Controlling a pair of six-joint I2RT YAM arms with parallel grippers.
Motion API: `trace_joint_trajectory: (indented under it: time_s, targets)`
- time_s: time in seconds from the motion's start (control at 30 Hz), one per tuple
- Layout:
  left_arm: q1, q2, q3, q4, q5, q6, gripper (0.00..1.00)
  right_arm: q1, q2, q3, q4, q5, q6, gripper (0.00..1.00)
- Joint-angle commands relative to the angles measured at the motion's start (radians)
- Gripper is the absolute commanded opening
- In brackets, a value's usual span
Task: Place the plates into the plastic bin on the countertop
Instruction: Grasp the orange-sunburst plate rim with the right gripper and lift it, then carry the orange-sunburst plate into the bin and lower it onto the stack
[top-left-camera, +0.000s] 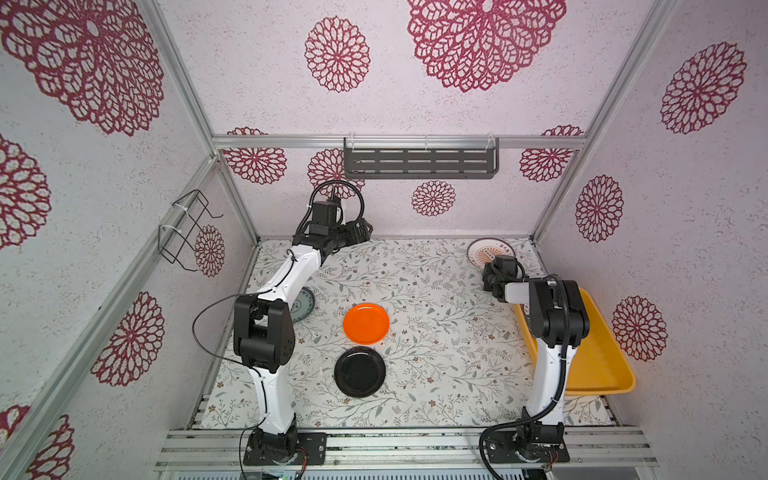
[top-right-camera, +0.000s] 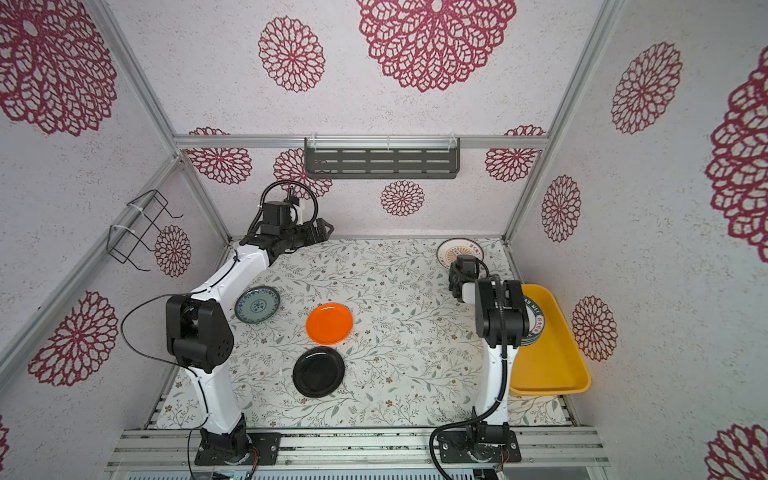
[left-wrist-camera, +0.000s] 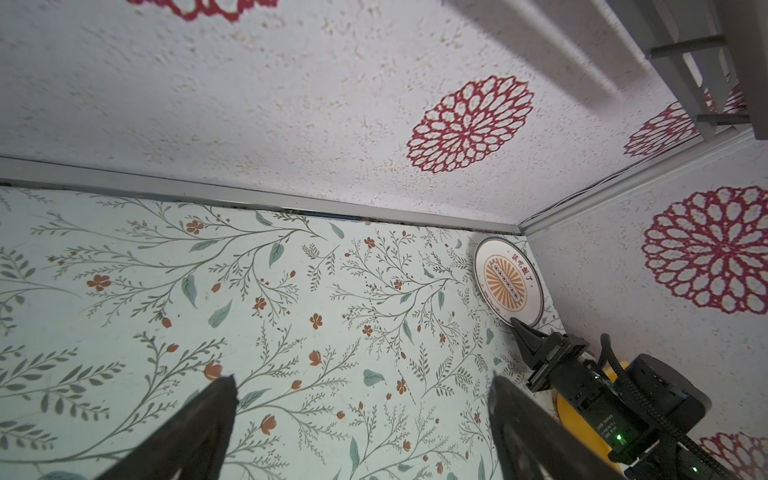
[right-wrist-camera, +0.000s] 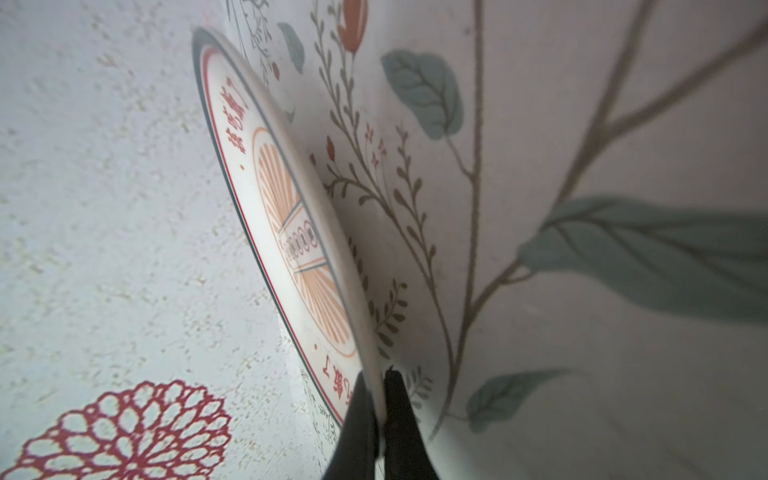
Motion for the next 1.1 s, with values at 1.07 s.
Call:
trace_joint_trajectory:
  time_s: [1.07]
  targets:
    - [-0.145,-0.169,-0.152,-0.029,0.102,0.072,0.97,-0.084,-0.739,-0.224,-0.368,-0.150,-0.414,0.00]
